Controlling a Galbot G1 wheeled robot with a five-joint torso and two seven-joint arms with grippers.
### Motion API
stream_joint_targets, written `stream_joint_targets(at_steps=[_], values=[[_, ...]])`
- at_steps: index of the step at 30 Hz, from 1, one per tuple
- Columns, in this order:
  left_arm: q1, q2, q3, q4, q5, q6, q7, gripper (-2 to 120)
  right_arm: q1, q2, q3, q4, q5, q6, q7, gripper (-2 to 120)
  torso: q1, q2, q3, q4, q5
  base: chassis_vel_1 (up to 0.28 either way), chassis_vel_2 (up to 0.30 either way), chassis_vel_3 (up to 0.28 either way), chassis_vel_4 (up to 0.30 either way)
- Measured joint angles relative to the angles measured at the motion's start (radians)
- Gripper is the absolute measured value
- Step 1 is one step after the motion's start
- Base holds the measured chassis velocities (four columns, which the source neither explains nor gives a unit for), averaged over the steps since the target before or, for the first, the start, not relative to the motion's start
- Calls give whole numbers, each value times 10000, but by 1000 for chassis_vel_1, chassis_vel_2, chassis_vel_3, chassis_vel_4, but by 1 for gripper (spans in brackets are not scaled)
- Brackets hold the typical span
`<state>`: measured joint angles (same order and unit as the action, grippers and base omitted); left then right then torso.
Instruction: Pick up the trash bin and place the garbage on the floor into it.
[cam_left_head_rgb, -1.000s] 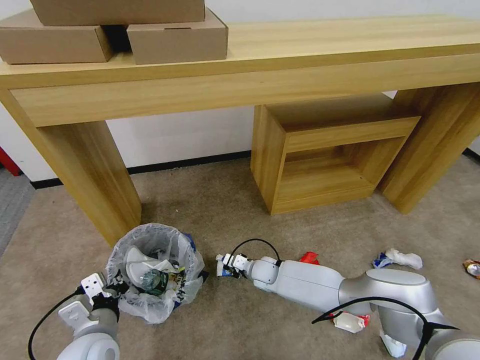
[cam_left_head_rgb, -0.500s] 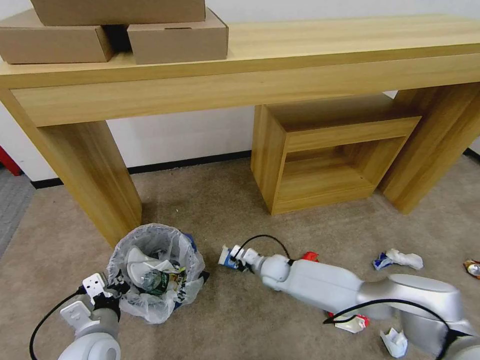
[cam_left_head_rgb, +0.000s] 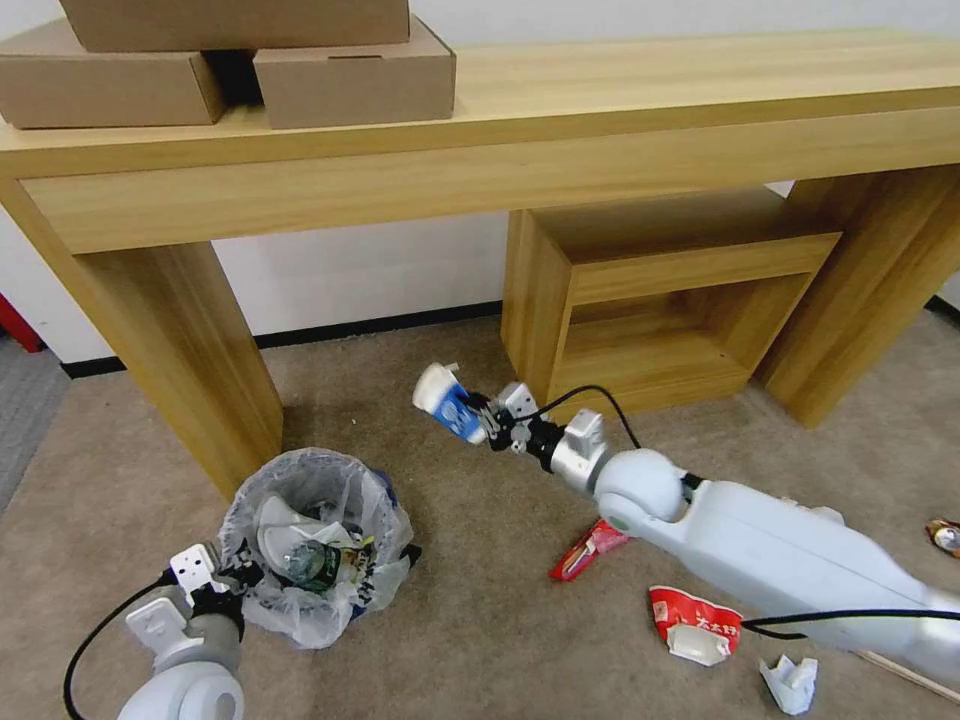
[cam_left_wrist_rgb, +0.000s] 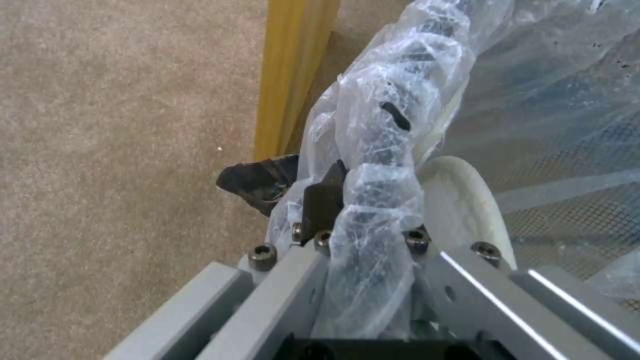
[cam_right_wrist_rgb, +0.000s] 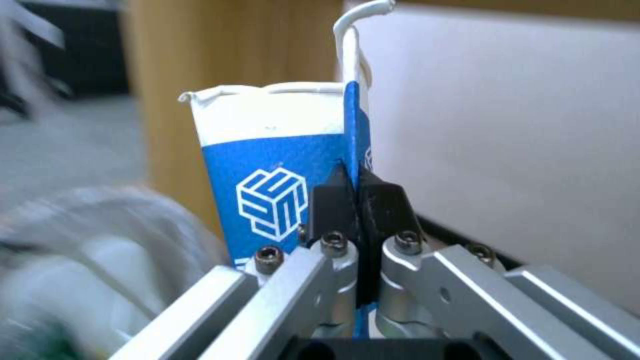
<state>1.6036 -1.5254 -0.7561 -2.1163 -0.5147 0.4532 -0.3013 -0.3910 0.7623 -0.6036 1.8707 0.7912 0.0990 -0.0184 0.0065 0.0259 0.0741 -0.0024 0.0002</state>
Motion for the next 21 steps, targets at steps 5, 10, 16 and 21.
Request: stream_joint_targets(at_steps=[5, 10, 16, 21], values=[[9, -71, 60, -117, 93, 68, -6, 0, 381, 93, -569, 729, 344, 65, -293, 0, 0, 0, 0, 1, -1, 0, 0, 0, 0], [82, -91, 53, -349, 99, 141, -12, 0, 1584, 462, -2295, 1050, 671, -366, 32, 0, 0, 0, 1, 3, -5, 0, 0, 0, 0], [143, -160, 55, -519, 108, 155, -16, 0, 2706, 1005, -4142, 792, 818, -783, 544, 0, 0, 0, 1, 2, -4, 0, 0, 0, 0], [191, -240, 71, -620, 145, 142, -3, 0, 3294, 1600, -4979, 117, 841, -973, 800, 0, 1, 0, 2, 2, -3, 0, 0, 0, 0]])
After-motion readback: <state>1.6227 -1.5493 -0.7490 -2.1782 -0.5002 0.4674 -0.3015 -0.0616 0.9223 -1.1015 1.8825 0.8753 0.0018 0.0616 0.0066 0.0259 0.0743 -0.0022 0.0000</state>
